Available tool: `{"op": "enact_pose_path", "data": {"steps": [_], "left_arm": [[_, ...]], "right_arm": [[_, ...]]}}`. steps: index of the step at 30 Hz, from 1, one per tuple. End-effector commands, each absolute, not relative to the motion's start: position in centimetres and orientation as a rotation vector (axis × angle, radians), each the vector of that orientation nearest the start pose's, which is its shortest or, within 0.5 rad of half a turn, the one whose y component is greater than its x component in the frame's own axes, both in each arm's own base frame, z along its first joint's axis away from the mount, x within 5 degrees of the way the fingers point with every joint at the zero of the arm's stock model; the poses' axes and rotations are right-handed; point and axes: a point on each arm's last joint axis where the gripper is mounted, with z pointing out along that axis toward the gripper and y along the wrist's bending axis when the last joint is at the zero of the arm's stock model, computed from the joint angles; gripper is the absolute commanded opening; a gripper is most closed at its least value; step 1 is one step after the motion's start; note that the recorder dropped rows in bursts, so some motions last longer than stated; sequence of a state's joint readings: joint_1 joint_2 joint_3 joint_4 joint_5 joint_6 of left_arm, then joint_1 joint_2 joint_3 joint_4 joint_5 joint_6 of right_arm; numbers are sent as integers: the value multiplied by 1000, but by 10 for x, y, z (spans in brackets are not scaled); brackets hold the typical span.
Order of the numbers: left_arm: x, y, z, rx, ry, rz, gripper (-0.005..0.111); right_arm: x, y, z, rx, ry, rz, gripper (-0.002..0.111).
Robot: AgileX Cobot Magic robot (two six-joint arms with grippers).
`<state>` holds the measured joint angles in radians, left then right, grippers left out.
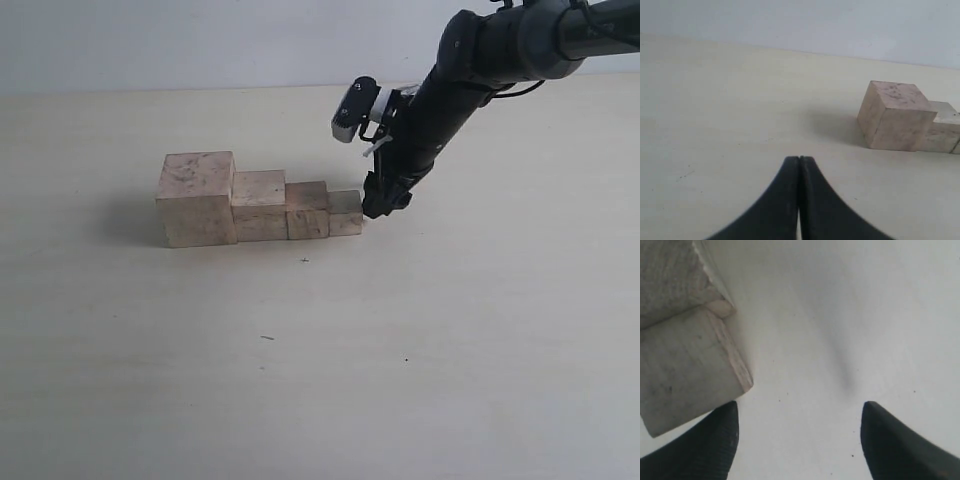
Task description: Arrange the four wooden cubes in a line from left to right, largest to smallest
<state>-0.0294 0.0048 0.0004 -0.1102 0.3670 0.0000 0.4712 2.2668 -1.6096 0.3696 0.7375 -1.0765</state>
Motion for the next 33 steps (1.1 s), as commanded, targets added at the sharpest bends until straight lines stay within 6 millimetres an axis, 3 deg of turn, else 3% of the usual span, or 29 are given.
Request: {"op": "enact_pose_path", "data": {"steps": [1,10,14,16,18,19,21,24,28,33], "left_arm": [[53,-5,181,-34,1845,-132,0],[53,-5,181,-34,1845,-132,0],[53,-5,181,-34,1845,-132,0],[53,-5,181,-34,1845,-132,0],[53,-5,181,-34,1845,-132,0],[53,-5,181,-34,1845,-132,0],[53,-5,181,-34,1845,-132,0],[53,-5,181,-34,1845,-132,0],[53,-5,181,-34,1845,-132,0],[53,-5,181,-34,1845,-132,0]], "right_arm": [[398,230,115,-1675,2239,324,65],[398,228,117,-1699,2232,295,65],[401,215,147,-1648,2278,82,65],[399,208,170,-1505,2358,22,63],[390,207,195,-1163,2547,142,46],[384,207,209,-954,2648,234,28],[376,205,224,-946,2665,256,2],[365,201,252,-753,2681,312,0],[336,184,294,-470,2475,384,0],[285,154,314,-355,2253,437,0]]}}
